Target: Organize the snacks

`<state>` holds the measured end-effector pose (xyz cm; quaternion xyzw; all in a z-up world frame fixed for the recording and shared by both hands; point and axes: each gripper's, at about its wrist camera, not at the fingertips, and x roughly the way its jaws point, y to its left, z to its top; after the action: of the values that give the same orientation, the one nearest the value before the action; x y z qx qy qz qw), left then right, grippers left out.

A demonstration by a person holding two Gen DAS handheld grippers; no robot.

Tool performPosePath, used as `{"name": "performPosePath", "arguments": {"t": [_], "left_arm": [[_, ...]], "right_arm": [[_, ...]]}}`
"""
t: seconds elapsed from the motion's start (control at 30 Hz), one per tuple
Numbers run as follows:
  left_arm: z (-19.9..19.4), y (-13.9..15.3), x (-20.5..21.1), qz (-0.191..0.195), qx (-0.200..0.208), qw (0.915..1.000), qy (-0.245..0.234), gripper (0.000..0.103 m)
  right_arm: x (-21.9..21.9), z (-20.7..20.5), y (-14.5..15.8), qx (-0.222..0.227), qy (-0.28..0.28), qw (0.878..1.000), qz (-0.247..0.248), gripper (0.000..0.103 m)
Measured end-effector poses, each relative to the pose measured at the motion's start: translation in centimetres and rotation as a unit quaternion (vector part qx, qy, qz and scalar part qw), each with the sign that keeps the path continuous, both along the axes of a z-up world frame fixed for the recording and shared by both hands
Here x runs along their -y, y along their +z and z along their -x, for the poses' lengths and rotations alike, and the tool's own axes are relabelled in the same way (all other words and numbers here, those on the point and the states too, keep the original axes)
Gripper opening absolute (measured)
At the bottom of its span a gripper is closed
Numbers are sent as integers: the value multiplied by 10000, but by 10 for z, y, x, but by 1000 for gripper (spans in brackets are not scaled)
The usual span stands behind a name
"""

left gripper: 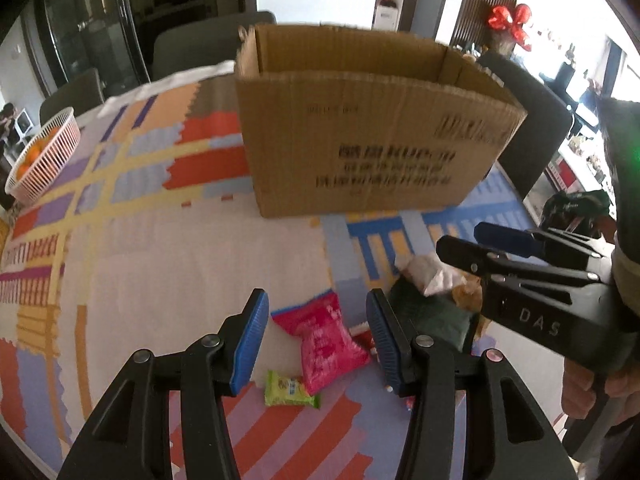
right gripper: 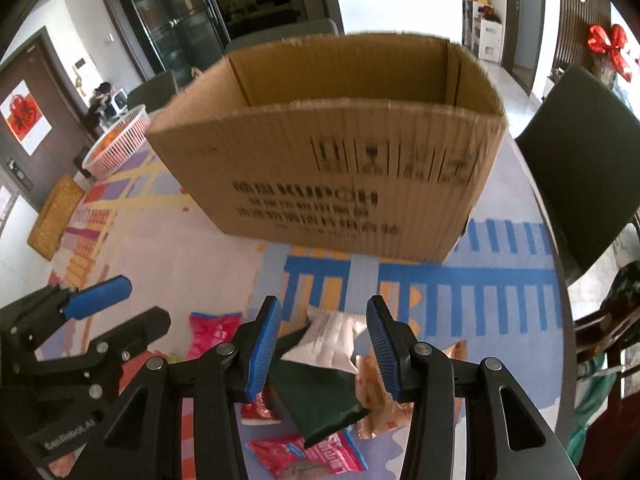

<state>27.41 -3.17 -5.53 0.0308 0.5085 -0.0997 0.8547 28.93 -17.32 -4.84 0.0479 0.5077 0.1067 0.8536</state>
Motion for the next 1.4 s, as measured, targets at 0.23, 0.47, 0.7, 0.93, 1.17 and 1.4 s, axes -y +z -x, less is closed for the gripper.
{"name": "performPosePath", "arguments": {"t": [0.23, 0.47, 0.7, 0.93, 1.17, 1.4], "left_arm": [[2, -24, 0, 46, -312, 9995, 51, 50], [1, -46, 1, 55, -592, 9982, 65, 50], [-2, -59, 4, 87, -767, 9970, 85, 50], [-12, -69, 3, 122, -858, 9962, 126, 44], [-15, -70, 4, 128, -828, 9964, 110, 37], [-16, -63, 2, 182, -756, 9969, 143, 34]], "right_arm": [[1, -3, -25, -324, -74, 9994, 5, 46], [-3, -7, -43, -555, -73, 9984, 13, 46], [-12, -9, -56, -690, -22, 9976, 53, 46], [-18, -13, -65, -742, 70, 9970, 193, 44], [-26, -17, -68, -748, 97, 9968, 282, 36], [-17, -13, -60, -584, 89, 9978, 290, 34]]}}
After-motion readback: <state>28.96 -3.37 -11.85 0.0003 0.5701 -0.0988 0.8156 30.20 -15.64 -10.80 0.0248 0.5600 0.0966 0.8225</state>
